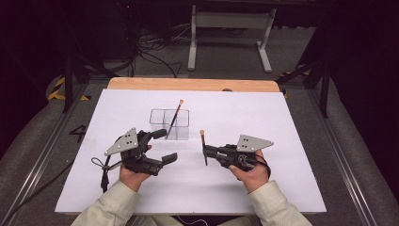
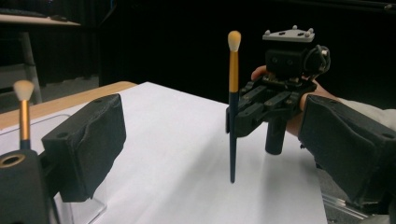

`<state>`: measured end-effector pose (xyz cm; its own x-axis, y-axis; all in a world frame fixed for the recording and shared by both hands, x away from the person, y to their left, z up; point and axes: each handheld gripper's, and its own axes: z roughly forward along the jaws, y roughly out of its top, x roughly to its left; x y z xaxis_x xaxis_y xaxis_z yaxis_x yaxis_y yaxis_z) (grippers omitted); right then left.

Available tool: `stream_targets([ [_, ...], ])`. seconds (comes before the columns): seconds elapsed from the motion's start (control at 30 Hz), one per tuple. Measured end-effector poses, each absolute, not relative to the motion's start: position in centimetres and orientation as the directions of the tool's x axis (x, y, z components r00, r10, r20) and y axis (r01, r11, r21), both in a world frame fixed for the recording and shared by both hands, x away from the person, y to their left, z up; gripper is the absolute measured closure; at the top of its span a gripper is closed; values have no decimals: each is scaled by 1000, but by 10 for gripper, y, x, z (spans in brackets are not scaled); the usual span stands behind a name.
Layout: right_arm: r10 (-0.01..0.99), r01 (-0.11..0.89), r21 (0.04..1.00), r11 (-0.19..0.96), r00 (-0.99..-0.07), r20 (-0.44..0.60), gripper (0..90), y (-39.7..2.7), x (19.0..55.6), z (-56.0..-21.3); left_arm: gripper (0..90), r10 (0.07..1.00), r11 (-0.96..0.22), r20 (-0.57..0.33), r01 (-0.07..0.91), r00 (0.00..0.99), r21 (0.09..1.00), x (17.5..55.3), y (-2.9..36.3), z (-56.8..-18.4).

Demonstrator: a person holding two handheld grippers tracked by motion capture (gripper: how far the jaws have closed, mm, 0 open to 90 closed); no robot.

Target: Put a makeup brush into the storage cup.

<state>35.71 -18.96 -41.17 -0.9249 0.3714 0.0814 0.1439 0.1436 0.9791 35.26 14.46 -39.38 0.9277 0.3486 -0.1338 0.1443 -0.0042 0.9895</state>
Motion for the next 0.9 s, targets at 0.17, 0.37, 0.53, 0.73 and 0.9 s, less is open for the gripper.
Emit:
stream_targets([
  [0.17, 363, 119, 984, 133, -929, 63, 841, -183, 356, -416, 118, 327, -4, -147, 157, 933, 988, 353, 138, -391],
  [0.37, 363, 94, 989, 116, -931, 46, 840, -177, 355, -420, 149, 312, -15, -143, 156, 939, 988, 353, 131, -389],
  [0.53, 359, 94, 989, 110, -932, 49, 840, -174, 354, -423, 177, 313, -29, -130, 147, 941, 989, 352, 126, -389],
  [0.73, 361, 94, 990, 106, -931, 49, 840, -168, 353, -427, 296, 316, -43, -131, 153, 940, 987, 352, 122, -388],
  [0.9, 364, 99, 990, 103, -930, 55, 840, -163, 353, -430, 349, 309, -44, -142, 163, 940, 986, 352, 119, -389],
])
